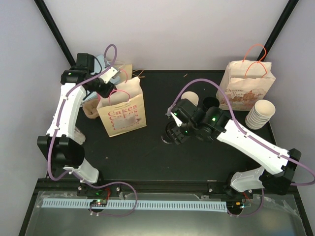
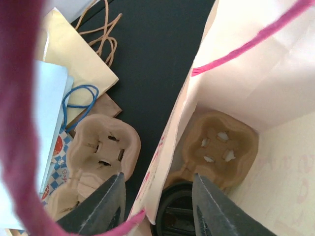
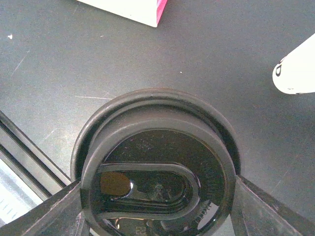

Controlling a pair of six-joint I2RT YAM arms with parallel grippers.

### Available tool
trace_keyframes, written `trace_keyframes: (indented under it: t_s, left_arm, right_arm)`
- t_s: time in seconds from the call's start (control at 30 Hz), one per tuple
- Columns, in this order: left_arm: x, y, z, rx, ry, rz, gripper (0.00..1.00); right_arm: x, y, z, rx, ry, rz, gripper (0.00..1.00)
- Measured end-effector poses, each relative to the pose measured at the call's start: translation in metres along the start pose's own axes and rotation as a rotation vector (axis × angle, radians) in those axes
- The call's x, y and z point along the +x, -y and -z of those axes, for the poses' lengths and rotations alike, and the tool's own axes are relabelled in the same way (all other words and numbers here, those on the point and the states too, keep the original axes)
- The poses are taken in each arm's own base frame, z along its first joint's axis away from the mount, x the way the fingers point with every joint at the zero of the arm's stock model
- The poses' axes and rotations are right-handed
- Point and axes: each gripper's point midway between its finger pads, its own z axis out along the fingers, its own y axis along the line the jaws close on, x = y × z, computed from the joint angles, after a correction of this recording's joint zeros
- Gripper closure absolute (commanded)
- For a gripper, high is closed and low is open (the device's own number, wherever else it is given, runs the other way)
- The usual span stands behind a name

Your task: Pack the takeout coffee

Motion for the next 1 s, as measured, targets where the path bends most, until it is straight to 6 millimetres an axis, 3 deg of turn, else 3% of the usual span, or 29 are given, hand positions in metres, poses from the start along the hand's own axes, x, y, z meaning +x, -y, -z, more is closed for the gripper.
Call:
trace_keyframes:
  t_s: [0.13, 0.27, 0.33, 0.67, 1.0]
  left_arm:
    - [0.000, 0.005, -0.001, 0.033, 0.006, -0.008, 0.85]
    - [-0.005, 0.015, 0.004, 0.077, 0.038, -0.036, 0.87]
    - [-0.007, 0.019, 0.009, 0.085, 0.056, -0.044, 0.97]
    - [-0.002, 0.064, 0.049, 0.138, 0.192, -0.101, 0.98]
    - [-0.006, 0.115, 0.073, 0.180, 0.292, -0.168, 0.98]
  right_arm:
    - [0.000, 0.000, 0.000, -0.001, 0.001, 0.000, 0.28]
    - [-0.001, 0.000, 0.002, -0.002, 0.004, 0.000, 0.29]
    - [-0.004, -0.001, 0.004, -0.005, 0.011, -0.001, 0.29]
    - [-0.016, -0.001, 0.023, -0.010, 0.054, -0.005, 0.30]
    - [-0.025, 0.010, 0.078, 0.008, 0.174, -0.020, 0.30]
